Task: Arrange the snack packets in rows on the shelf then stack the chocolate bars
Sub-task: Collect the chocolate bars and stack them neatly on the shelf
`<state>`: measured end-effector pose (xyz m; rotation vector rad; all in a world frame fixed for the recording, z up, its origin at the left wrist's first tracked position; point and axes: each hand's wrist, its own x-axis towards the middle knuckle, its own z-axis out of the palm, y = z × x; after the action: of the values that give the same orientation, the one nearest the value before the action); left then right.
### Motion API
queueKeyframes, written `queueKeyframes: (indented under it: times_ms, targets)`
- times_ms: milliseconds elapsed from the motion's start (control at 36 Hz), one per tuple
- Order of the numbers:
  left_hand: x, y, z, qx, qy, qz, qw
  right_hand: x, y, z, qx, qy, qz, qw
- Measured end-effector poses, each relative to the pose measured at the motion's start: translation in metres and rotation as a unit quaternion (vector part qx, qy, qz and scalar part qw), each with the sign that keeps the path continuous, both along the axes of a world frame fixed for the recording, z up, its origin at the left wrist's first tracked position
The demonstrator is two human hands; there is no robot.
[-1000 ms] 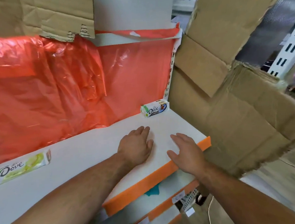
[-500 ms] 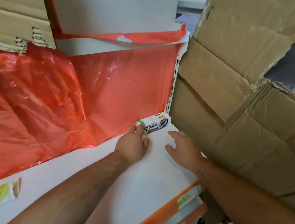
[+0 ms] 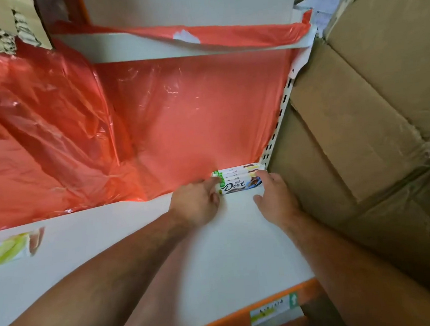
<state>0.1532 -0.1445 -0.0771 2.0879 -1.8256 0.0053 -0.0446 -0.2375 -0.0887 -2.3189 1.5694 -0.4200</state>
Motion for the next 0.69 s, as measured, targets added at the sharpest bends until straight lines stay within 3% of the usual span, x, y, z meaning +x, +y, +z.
queueKeyframes:
  times_ms: [194,333,694]
  targets:
    - [-0.009,-0.015,-0.007,0.009,0.204,0.051,0.978,-0.001,-0.008,-0.002,-0.019,0.018,-0.001,1.000]
    - [-0.018,-0.027,0.001,0.032,0.326,0.135,0.935,-0.004,-0.010,-0.004,-0.022,0.014,0.001,1.000]
    - [-0.029,-0.026,0.003,0.082,0.263,0.157,0.948,-0.009,-0.003,-0.001,-0.019,-0.010,0.004,1.000]
